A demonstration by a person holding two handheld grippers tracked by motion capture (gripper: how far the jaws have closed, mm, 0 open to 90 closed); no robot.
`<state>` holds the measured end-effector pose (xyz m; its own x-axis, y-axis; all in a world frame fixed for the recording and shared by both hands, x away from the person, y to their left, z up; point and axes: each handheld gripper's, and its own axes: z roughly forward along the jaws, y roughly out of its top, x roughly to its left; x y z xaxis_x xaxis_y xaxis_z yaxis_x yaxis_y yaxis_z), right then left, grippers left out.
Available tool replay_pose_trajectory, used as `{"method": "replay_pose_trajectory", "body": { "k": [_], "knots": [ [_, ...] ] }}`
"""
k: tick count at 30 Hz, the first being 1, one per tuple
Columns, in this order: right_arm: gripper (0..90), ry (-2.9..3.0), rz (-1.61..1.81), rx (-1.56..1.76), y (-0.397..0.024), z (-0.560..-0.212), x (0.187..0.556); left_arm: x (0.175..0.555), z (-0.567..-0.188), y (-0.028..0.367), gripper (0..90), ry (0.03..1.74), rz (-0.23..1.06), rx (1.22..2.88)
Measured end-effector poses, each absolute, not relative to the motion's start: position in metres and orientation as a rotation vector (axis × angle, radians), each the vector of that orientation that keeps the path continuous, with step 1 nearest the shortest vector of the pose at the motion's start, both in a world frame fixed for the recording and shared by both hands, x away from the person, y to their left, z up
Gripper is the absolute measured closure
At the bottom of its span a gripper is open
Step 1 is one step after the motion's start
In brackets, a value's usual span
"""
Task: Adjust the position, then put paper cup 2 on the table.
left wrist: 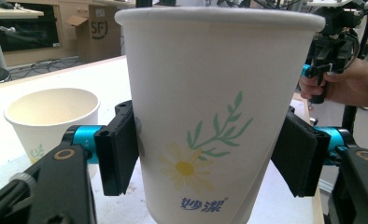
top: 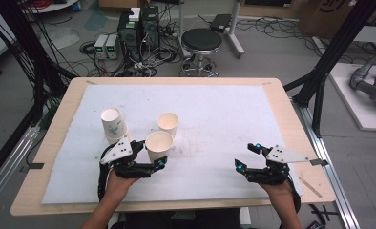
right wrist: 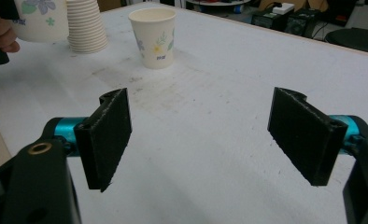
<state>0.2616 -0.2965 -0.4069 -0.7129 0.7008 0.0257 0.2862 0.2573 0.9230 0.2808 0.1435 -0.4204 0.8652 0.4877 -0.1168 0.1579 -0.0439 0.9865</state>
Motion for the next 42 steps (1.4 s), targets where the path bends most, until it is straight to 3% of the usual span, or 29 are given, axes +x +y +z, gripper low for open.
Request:
{"method": "replay_pose_trajectory", "body": {
  "k": [15, 23, 42],
  "knots": [
    [22.9, 2.132, 1.436, 0.893, -0.301, -0.405, 0.256, 0.286, -0.424, 0.129, 30.5, 0.512, 0.265, 1.636],
    [22.9, 2.133, 1.425, 0.898, -0.302, -0.406, 0.255, 0.305, -0.424, 0.100, 30.5, 0.501, 0.239, 1.642],
    [22.9, 2.104, 1.430, 0.907, -0.316, -0.407, 0.247, 0.356, -0.443, 0.018, 30.5, 0.566, 0.327, 1.722]
  ]
}}
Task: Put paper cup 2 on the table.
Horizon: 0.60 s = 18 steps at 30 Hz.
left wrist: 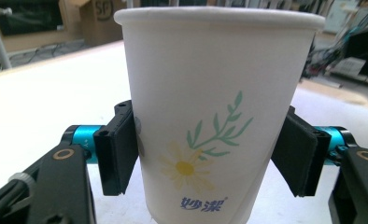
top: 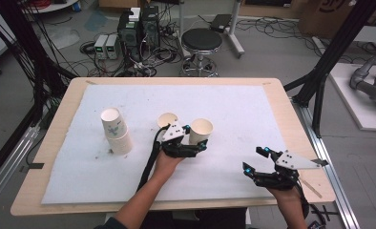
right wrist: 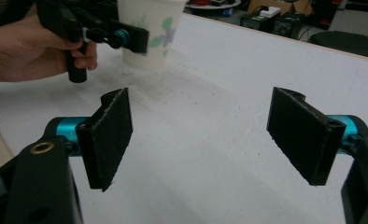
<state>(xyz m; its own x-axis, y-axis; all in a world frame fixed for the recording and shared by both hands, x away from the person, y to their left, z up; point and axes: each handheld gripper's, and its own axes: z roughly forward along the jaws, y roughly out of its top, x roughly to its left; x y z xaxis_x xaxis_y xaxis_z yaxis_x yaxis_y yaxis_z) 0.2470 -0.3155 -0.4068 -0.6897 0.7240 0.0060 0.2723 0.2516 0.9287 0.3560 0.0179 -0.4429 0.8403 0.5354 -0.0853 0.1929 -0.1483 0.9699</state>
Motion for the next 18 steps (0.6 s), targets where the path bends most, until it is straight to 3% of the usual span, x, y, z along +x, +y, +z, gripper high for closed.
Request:
{"method": "replay_pose_trajectory", "body": {
  "k": [18],
  "knots": [
    [23.1, 2.122, 1.435, 0.892, -0.313, -0.408, 0.250, 0.359, -0.452, 0.006, 31.7, 0.688, 0.414, 1.967]
  ]
}}
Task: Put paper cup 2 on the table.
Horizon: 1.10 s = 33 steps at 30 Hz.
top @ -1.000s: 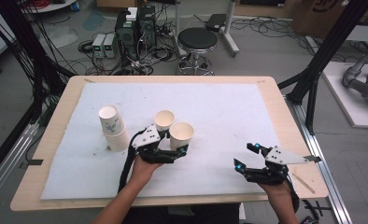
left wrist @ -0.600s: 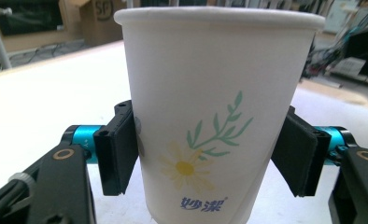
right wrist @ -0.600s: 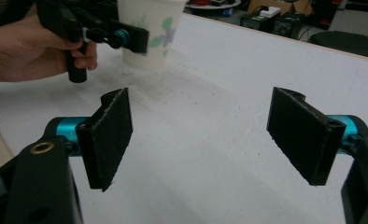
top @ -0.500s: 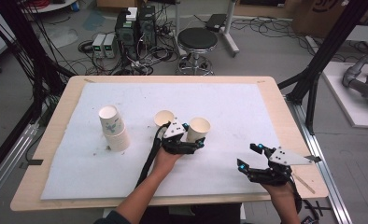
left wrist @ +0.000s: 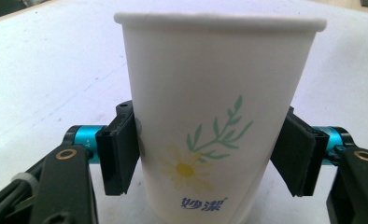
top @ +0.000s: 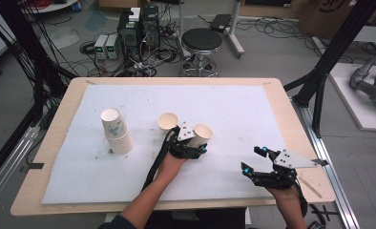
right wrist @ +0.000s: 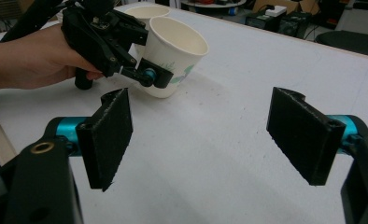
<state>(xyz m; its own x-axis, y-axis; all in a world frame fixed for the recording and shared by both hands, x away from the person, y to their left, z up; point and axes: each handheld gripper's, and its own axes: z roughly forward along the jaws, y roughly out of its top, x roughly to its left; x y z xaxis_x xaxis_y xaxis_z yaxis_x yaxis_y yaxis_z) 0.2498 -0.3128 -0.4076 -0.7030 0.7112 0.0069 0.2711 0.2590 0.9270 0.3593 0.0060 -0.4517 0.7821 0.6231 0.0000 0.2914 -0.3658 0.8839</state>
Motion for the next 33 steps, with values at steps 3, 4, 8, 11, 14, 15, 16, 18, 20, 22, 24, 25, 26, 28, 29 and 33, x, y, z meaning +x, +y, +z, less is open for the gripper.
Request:
{"method": "replay_pose_trajectory", "body": {
  "k": [3, 4, 8, 11, 14, 15, 16, 18, 20, 22, 24, 25, 26, 28, 29, 33],
  "knots": [
    [23.1, 2.121, 1.437, 0.898, -0.313, -0.407, 0.249, 0.356, -0.450, 0.009, 31.6, 0.689, 0.422, 1.996],
    [23.1, 2.119, 1.436, 0.894, -0.313, -0.407, 0.249, 0.354, -0.450, 0.010, 31.6, 0.696, 0.423, 2.006],
    [23.1, 2.126, 1.432, 0.898, -0.313, -0.408, 0.249, 0.349, -0.451, 0.015, 31.5, 0.694, 0.431, 2.025],
    [23.1, 2.125, 1.429, 0.893, -0.312, -0.408, 0.249, 0.349, -0.453, 0.018, 31.4, 0.702, 0.415, 2.020],
    [23.1, 2.124, 1.430, 0.892, -0.312, -0.408, 0.250, 0.349, -0.453, 0.019, 30.3, 0.697, 0.411, 2.023],
    [23.2, 2.128, 1.430, 0.897, -0.312, -0.408, 0.250, 0.348, -0.454, 0.019, 29.7, 0.695, 0.395, 2.024],
    [23.1, 2.129, 1.430, 0.896, -0.312, -0.409, 0.250, 0.348, -0.454, 0.020, 28.8, 0.689, 0.383, 2.021],
    [23.2, 2.129, 1.429, 0.892, -0.312, -0.409, 0.251, 0.345, -0.453, 0.024, 23.9, 0.688, 0.363, 1.998],
    [23.2, 2.137, 1.429, 0.898, -0.311, -0.409, 0.251, 0.341, -0.453, 0.029, 21.1, 0.695, 0.356, 1.988],
    [23.1, 2.140, 1.432, 0.892, -0.311, -0.409, 0.251, 0.336, -0.452, 0.037, 20.4, 0.698, 0.356, 1.977],
    [23.1, 2.139, 1.434, 0.887, -0.310, -0.409, 0.252, 0.331, -0.451, 0.046, 20.5, 0.702, 0.347, 1.949],
    [23.1, 2.143, 1.437, 0.889, -0.310, -0.409, 0.252, 0.329, -0.450, 0.051, 20.5, 0.699, 0.345, 1.940],
    [23.1, 2.140, 1.438, 0.884, -0.309, -0.409, 0.253, 0.327, -0.449, 0.056, 20.5, 0.699, 0.336, 1.925],
    [23.1, 2.147, 1.440, 0.884, -0.308, -0.410, 0.254, 0.322, -0.446, 0.067, 20.5, 0.694, 0.327, 1.895],
    [23.1, 2.148, 1.440, 0.877, -0.308, -0.410, 0.255, 0.320, -0.444, 0.072, 20.5, 0.689, 0.323, 1.874],
    [23.1, 2.146, 1.443, 0.877, -0.307, -0.409, 0.256, 0.311, -0.436, 0.095, 20.9, 0.661, 0.330, 1.792]
  ]
}}
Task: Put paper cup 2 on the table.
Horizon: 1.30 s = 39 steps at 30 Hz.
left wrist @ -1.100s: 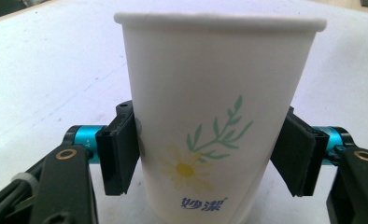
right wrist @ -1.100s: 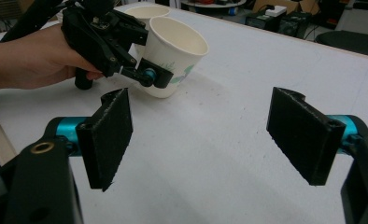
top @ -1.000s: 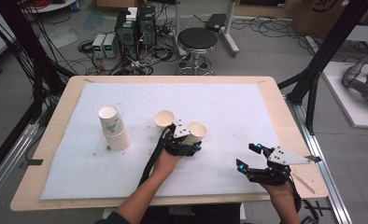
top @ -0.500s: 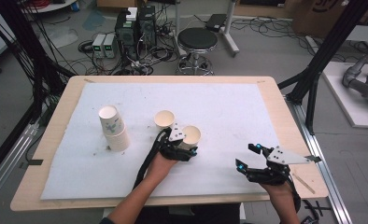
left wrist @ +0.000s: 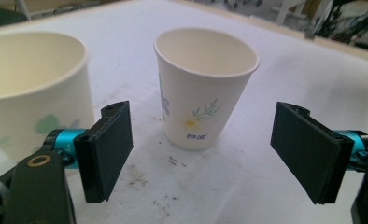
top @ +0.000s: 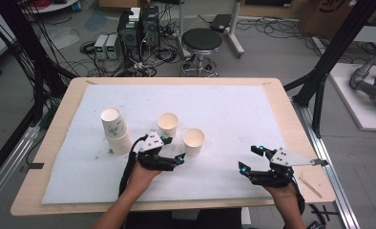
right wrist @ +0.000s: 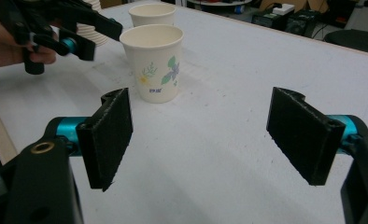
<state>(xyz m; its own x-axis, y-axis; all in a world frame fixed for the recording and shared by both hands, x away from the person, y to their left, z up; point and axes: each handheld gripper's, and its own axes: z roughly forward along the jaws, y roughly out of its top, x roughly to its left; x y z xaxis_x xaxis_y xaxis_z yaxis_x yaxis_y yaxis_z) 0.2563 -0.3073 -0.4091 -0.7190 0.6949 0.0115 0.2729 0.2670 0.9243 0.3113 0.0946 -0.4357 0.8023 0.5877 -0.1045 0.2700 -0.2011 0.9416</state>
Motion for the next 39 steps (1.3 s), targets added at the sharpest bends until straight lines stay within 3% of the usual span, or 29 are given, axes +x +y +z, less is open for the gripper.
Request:
{"method": "replay_pose_trajectory", "body": {
  "k": [7, 19, 39],
  "knots": [
    [22.8, 2.123, 1.428, 0.863, -0.303, -0.407, 0.256, 0.297, -0.423, 0.129, 16.1, 0.641, 0.401, 1.661],
    [21.8, 2.080, 1.374, 0.899, -0.303, -0.402, 0.249, 0.277, -0.426, 0.163, 16.0, 0.618, 0.401, 1.632],
    [21.8, 2.090, 1.366, 0.897, -0.302, -0.405, 0.249, 0.276, -0.427, 0.172, 17.1, 0.645, 0.432, 1.622]
  ]
}}
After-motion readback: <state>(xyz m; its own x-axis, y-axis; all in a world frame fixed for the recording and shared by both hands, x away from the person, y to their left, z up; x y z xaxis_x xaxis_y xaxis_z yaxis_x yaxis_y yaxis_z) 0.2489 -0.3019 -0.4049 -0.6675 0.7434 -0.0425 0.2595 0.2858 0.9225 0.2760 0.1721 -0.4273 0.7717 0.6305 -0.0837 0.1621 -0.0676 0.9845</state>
